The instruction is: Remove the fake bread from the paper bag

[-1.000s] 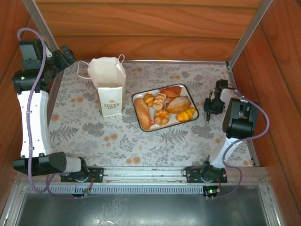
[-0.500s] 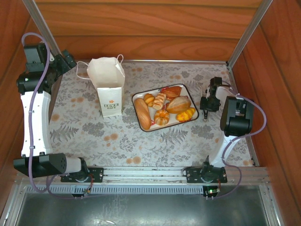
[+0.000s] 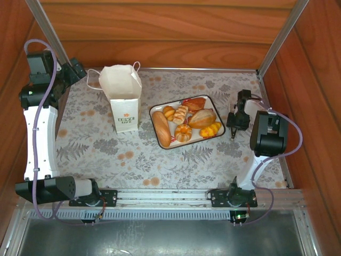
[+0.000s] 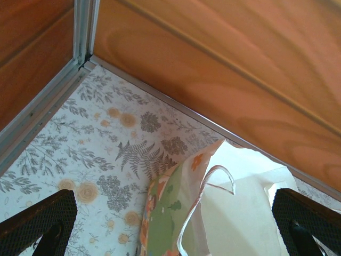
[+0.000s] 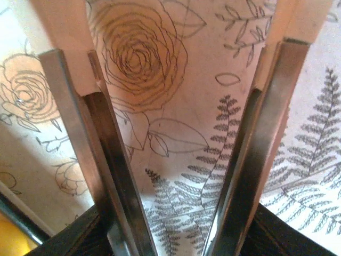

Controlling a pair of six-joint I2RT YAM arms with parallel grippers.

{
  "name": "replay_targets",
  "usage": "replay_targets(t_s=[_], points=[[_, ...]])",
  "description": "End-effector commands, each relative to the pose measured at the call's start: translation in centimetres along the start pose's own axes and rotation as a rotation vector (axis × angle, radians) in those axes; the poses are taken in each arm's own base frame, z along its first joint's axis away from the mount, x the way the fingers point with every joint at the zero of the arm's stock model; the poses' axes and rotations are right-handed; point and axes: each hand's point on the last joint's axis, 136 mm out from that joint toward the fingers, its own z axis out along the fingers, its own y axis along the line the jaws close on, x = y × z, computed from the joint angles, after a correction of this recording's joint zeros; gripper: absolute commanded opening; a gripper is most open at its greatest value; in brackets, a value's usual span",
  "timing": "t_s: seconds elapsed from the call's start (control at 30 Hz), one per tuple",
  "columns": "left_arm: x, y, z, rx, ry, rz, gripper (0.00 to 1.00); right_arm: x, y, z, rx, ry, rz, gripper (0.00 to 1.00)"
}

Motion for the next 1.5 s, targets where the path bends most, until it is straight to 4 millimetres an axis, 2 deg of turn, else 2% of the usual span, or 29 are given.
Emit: replay_targets(t_s=[0.0, 0.1, 0.17, 0.2, 0.23, 0.4, 0.5, 0.87, 1.0, 1.2, 1.37, 1.47], points=[[-0.6, -0.1, -0.7, 0.014, -0.029, -0.015, 1.00, 3.3, -0.8, 0.9, 0.033, 0.112, 0.026, 0.58], [-0.6, -0.1, -0.7, 0.015, -0.031, -0.017, 1.00, 3.4, -0.9, 0.7, 0.032, 0.111, 0.033, 0.61], [-0.7, 0.0, -0.8, 0.014, -0.035, -0.017, 1.00, 3.4, -0.9, 0.5, 0.030, 0.104, 0.035, 0.68], [-0.7, 0.0, -0.8, 0.011, -0.036, -0.017, 1.00, 3.5, -0.9, 0.4, 0.030, 0.106, 0.036, 0.98], [-0.7, 0.0, -0.9, 0.011, -0.038, -0.016, 1.00, 3.6, -0.9, 0.3, 0.033, 0.106, 0.036, 1.00], [-0.9, 0.4, -1.2, -0.006, -0.054, -0.011, 1.00, 3.8, -1.3, -1.0, 0.048, 0.093, 0.047, 1.00], [-1.0, 1.0, -1.6, -0.033, -0.074, -0.008, 1.00, 4.0, -1.5, -2.6, 0.050, 0.066, 0.061, 1.00], [0.0, 4.8, -3.2, -0.177, -0.151, 0.010, 1.00, 3.5, -2.3, -11.6, 0.044, -0.222, 0.132, 1.00], [1.3, 6.6, -3.0, -0.230, -0.178, 0.008, 1.00, 3.8, -2.8, -13.8, 0.040, -0.357, 0.181, 1.00], [3.4, 10.1, -2.7, -0.302, -0.311, -0.035, 1.00, 3.8, -2.4, -16.5, -0.033, -0.576, 0.201, 1.00], [6.6, 11.8, -0.5, -0.256, -0.382, -0.066, 1.00, 3.5, -3.1, -17.5, -0.014, -0.684, 0.226, 1.00], [8.5, 12.3, 1.4, -0.236, -0.348, -0.052, 1.00, 3.5, -3.3, -17.3, -0.009, -0.719, 0.225, 1.00]])
